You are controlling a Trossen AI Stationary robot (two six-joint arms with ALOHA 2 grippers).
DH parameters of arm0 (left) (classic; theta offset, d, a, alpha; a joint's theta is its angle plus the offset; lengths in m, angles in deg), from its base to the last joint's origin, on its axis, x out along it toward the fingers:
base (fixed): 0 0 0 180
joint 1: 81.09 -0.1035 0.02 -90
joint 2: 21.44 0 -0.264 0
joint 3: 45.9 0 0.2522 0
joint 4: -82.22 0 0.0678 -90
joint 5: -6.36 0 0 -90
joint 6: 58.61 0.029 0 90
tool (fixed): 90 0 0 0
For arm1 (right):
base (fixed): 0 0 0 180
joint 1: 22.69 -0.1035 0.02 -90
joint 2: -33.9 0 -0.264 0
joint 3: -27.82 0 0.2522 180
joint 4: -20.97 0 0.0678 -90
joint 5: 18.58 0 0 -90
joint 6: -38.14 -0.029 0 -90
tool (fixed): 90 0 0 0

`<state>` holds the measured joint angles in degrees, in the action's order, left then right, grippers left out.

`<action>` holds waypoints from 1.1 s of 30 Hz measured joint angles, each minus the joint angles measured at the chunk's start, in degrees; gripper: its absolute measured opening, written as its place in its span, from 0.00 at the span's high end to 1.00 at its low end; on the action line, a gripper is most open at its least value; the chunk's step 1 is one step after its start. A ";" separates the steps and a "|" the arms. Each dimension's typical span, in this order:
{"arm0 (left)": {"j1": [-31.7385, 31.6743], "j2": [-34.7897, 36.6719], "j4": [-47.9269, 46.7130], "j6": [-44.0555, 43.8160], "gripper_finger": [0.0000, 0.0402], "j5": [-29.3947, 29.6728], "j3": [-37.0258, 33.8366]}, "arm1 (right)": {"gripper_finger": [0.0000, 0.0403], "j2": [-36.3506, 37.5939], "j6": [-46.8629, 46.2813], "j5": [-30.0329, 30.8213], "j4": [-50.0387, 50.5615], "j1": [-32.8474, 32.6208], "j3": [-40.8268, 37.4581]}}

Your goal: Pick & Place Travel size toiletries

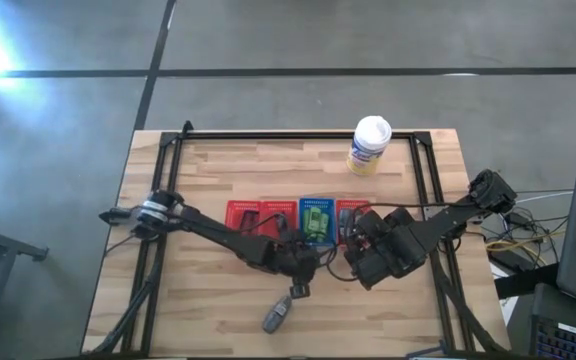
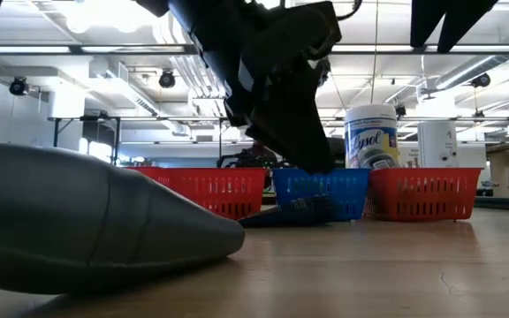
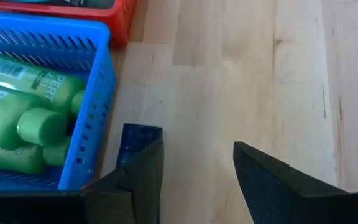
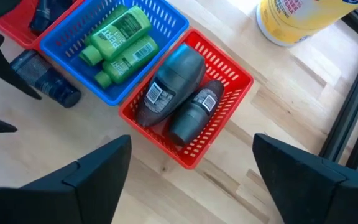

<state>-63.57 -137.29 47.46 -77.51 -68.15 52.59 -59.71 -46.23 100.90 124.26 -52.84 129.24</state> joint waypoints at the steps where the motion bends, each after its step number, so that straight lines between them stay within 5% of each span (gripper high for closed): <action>1: -0.03 -0.03 0.14 -0.02 0.51 0.07 -0.12 | 0.17 -0.02 -0.04 0.00 0.00 0.00 0.00; 12: -1.62 -0.09 -1.51 1.23 0.51 3.46 -1.31 | 0.15 -0.07 -0.12 0.02 0.03 0.04 -0.52; 29: -3.72 -0.09 4.04 0.94 0.51 0.83 -6.95 | 0.27 -0.09 -1.02 0.06 -0.02 0.04 -1.63; 33: -4.03 -0.07 5.97 0.59 0.51 -3.51 -8.34 | 0.28 -0.09 -1.20 0.26 -0.31 0.02 -1.68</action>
<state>-67.60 -137.36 53.43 -76.92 -71.66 44.24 -59.79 -47.42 101.16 123.95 -52.82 127.56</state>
